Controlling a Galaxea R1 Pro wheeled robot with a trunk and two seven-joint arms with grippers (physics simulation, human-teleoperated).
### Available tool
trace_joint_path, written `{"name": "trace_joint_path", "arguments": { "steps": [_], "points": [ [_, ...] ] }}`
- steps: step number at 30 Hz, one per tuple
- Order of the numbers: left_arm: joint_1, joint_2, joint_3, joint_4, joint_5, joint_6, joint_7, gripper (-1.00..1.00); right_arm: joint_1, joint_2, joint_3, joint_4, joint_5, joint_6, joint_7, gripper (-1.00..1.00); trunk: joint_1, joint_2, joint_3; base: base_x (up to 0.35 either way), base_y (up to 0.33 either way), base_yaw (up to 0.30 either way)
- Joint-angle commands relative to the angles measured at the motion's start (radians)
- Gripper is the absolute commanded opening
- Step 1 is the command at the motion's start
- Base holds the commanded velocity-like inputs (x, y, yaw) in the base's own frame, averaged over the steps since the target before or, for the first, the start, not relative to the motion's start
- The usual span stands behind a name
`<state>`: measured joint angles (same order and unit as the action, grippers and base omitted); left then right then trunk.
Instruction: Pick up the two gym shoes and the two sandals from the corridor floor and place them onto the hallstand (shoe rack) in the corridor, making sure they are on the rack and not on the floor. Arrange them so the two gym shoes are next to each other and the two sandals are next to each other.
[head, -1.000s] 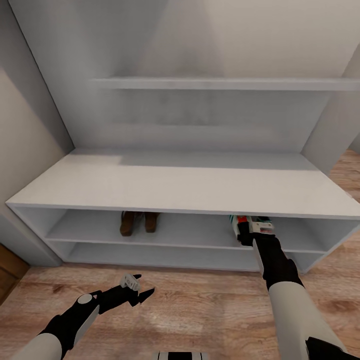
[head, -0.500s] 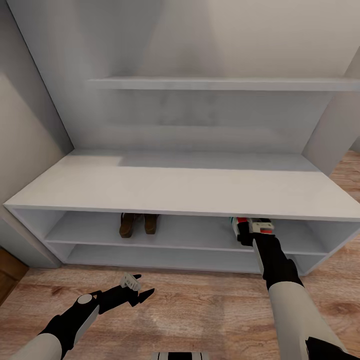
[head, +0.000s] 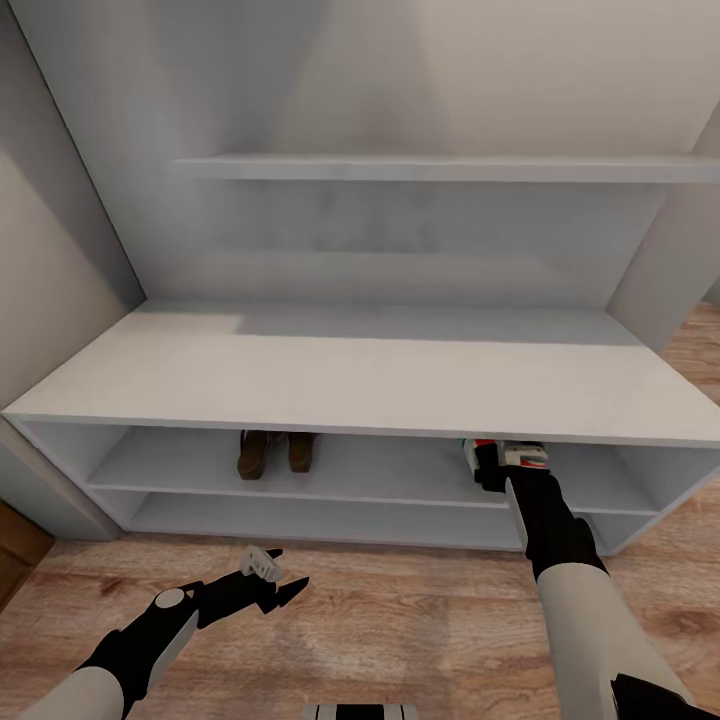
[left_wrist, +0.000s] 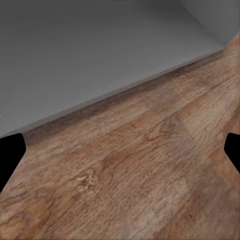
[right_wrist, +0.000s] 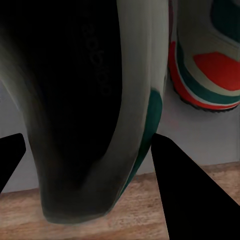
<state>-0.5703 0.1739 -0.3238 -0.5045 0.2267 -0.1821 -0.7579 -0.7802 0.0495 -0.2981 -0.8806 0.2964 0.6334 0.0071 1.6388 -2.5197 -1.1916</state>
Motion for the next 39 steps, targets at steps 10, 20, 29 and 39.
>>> {"name": "trace_joint_path", "arguments": {
  "steps": [10, 20, 29, 39],
  "points": [
    [0.0, 0.001, -0.008, 0.001, 0.006, -0.007, 0.002, 1.0, -0.001, 0.001, -0.003, -0.003, 0.001, 0.005, 0.0, 1.0, 0.0, 0.0, -0.001, 0.0, 0.0, 0.0],
    [-0.001, 0.001, -0.008, 0.002, 0.006, -0.007, 0.002, 1.0, -0.001, 0.001, -0.003, 0.0, 0.001, 0.005, 0.001, 1.0, 0.0, 0.0, -0.001, 0.0, 0.0, 0.0],
    [-0.001, 0.001, -0.008, 0.002, 0.005, -0.007, 0.002, 1.0, -0.001, 0.001, -0.003, 0.002, 0.001, 0.005, 0.001, 1.0, 0.0, 0.0, -0.001, -0.109, 0.0, 0.0],
    [-0.001, 0.001, -0.008, 0.002, 0.005, -0.007, 0.002, 1.0, -0.001, 0.001, -0.003, 0.002, 0.001, 0.005, 0.001, 1.0, 0.0, 0.0, -0.001, -0.316, 0.0, 0.0]
  ]
}}
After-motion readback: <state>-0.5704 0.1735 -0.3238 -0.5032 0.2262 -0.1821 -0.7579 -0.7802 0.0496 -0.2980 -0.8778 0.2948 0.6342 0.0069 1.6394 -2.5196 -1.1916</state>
